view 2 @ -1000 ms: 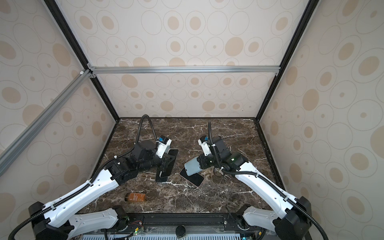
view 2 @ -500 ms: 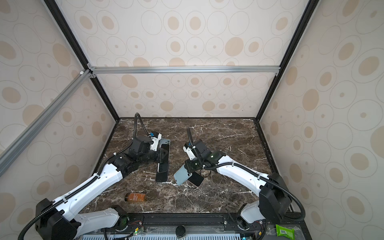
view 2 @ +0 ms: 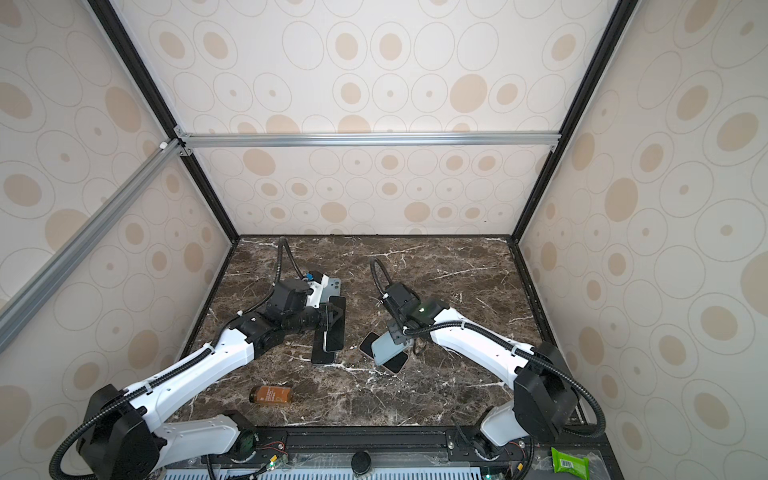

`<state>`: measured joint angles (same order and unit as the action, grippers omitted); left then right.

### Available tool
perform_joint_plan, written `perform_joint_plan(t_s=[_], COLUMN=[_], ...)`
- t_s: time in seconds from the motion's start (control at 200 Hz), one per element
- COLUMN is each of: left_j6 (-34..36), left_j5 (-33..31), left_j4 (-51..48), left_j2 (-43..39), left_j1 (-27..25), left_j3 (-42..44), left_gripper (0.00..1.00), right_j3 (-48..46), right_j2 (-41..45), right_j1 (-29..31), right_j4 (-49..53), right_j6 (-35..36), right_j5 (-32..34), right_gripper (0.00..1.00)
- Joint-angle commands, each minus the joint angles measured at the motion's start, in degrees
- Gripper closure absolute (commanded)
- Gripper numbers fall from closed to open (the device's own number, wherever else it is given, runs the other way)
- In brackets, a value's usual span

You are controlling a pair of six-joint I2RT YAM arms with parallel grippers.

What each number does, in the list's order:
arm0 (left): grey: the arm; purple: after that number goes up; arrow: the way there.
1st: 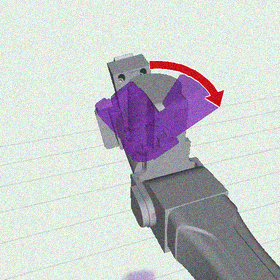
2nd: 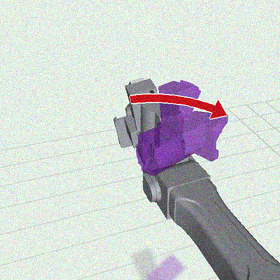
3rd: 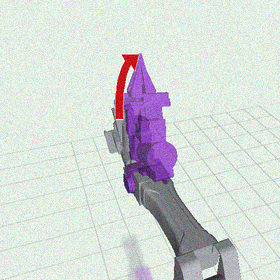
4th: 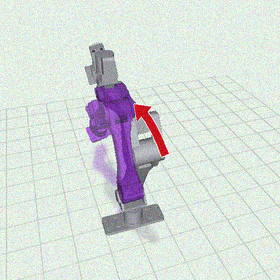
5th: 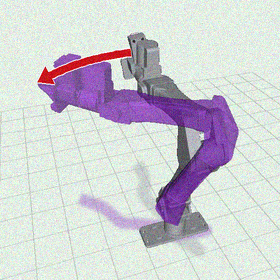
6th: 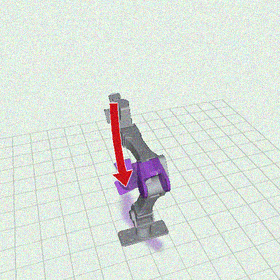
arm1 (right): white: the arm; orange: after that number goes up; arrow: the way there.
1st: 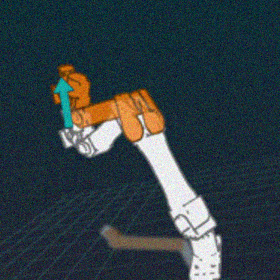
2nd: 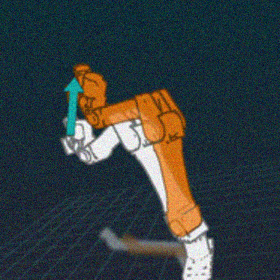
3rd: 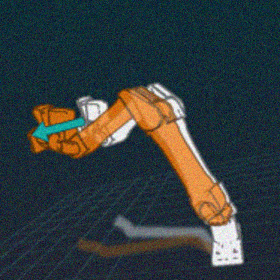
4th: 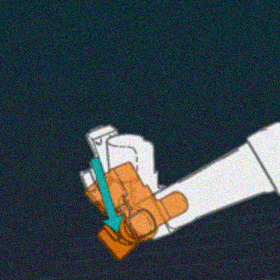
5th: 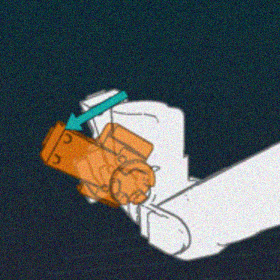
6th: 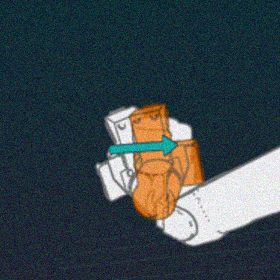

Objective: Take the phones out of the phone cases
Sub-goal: 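Lower the pale case with the right gripper while the left holds the phone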

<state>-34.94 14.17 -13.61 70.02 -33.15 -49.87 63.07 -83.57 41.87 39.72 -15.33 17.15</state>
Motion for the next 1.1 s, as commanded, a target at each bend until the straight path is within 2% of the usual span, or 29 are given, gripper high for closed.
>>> perform_joint_plan(t_s=[0.0,0.14,0.25,0.44,0.54,0.79,0.98,1.095], left_j6=[-3.1,-4.23,-5.34,-4.82,-5.43,-6.77,-9.19,-8.39], left_j5=[0.94,1.2,-0.13,-0.68,-1.99,1.65,10.05,10.99], left_j4=[4.66,5.58,5.21,2.78,0.23,-3.36,-4.54,-7.24], left_j2=[0.34,1.24,1.62,6.22,8.75,16.75,21.86,24.27], left_j1=[-0.29,-0.44,-0.17,-0.32,-0.33,0.22,3.22,3.63], left_j3=[-0.59,-0.03,0.32,-0.73,-1.06,-5.86,-8.3,-10.84], left_gripper=[1.0,1.0,1.0,1.0,1.0,1.0,1.0,1.0], right_j3=[-0.16,-1.55,-1.53,-2.94,-3.02,-3.21,-3.79,-3.96], right_j2=[1.24,4.61,8.88,15.94,17.41,19.71,21.25,21.67], right_j1=[-4.01,-8.75,-8.93,-8.97,-8.96,-8.96,-9.0,-9.0], right_j4=[4.31,2.65,0.04,-4.85,-4.94,-2.52,-1.43,-0.73], right_j6=[-0.14,0.56,2.3,-1.34,-2.5,-2.77,-3.13,-3.13], right_j5=[8.02,2.25,-6.87,-12.3,-13.17,-12.49,-12.65,-12.7], right_gripper=[1.0,1.0,1.0,1.0,1.0,1.0,1.0,1.0])
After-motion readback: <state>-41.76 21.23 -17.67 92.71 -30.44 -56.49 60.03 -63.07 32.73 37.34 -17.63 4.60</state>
